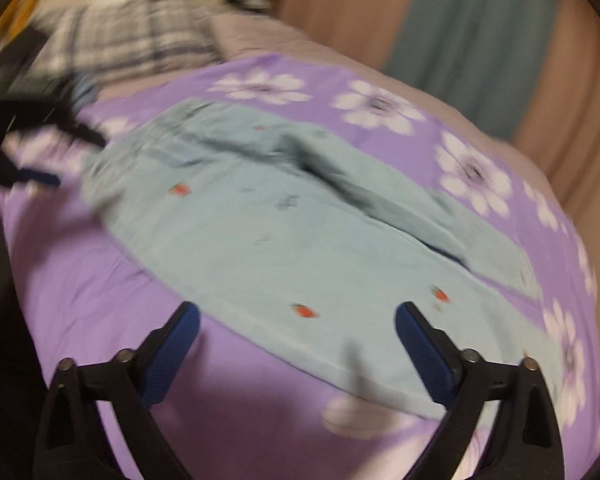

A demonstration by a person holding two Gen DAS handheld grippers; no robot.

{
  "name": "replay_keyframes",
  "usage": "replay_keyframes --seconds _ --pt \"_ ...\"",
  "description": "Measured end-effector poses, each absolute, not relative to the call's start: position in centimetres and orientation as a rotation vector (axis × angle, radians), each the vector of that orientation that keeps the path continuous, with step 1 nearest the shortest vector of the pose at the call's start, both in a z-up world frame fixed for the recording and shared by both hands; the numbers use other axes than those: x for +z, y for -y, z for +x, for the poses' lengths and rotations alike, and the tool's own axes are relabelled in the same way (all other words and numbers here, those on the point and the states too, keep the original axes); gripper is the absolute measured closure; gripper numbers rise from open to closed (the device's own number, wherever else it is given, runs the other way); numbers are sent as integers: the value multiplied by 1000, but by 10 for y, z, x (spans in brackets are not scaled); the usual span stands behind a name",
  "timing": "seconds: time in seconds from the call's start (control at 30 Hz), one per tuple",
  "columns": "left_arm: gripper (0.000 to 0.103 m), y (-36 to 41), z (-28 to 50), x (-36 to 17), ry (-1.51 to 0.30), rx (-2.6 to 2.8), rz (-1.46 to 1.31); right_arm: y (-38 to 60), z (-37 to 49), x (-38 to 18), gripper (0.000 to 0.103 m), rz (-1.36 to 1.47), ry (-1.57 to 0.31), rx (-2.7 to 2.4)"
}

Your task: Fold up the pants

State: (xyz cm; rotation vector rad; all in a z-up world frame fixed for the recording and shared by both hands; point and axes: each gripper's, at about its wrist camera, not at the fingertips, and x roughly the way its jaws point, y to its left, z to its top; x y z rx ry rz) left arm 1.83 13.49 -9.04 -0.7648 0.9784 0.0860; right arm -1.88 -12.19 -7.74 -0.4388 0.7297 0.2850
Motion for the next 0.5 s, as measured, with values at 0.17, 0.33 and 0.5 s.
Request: replay_keyframes --seconds 0.17,0.33,0.5 --pt "50 -142 30 -108 -975 101 -827 85 -25 -104 33 -616 -703 419" --pt "77 -152 44 -111 -963 163 -793 59 -29 -116 57 -787 -561 454" --pt "84 -153 42 -105 -961 146 -716 44 -13 -121 88 -796 -585 473"
